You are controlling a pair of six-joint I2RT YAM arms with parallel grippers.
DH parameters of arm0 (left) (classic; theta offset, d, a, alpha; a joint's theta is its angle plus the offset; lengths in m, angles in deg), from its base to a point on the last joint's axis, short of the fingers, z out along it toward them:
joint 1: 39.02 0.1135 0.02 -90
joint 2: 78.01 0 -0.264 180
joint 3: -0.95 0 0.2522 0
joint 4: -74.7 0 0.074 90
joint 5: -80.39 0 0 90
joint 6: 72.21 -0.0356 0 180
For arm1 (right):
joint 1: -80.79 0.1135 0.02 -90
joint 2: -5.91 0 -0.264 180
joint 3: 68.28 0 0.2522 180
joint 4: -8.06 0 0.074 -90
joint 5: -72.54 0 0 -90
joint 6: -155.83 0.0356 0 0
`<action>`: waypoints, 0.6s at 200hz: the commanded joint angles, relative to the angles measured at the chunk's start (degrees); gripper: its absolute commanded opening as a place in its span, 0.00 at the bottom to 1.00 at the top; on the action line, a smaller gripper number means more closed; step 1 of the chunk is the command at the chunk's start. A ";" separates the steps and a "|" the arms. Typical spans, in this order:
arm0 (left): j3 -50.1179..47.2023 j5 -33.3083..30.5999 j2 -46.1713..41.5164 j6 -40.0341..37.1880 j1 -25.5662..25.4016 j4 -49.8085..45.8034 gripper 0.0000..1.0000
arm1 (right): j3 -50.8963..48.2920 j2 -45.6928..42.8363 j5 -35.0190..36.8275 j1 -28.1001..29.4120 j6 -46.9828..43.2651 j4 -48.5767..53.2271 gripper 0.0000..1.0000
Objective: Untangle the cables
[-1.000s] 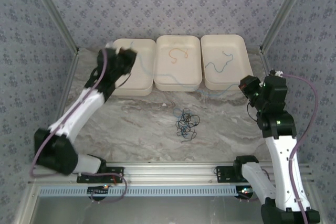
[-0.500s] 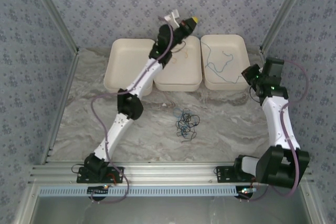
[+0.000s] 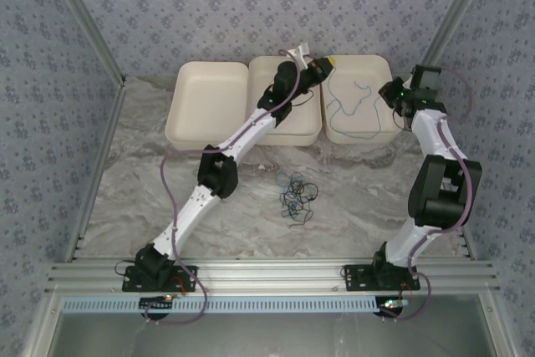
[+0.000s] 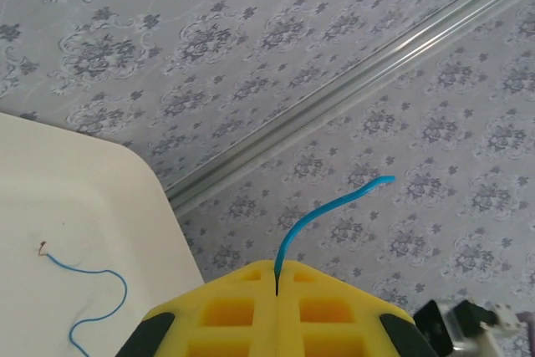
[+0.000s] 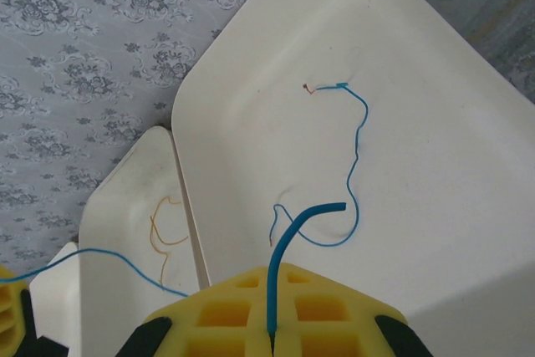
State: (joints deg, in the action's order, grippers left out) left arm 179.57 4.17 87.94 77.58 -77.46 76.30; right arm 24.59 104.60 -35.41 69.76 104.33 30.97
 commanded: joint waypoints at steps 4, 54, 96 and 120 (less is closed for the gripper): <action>1.92 0.56 -3.22 -1.62 -0.61 2.64 0.00 | 6.58 -0.80 0.41 0.88 -1.95 -1.44 0.00; 1.80 -0.47 -2.45 -3.23 -0.85 2.58 0.00 | 13.54 -2.45 3.88 1.31 -3.68 3.24 0.00; 1.57 -0.16 0.00 -2.97 -1.71 2.73 0.00 | 11.40 2.57 3.79 1.59 -3.88 4.48 0.00; 0.94 -0.24 1.51 -3.32 -2.70 2.26 0.00 | 11.74 6.00 4.53 2.22 -4.58 6.28 0.00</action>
State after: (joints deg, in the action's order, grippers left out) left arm 179.57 3.93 88.05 75.73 -78.48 76.60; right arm 36.96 106.18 -32.24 71.29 101.29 33.53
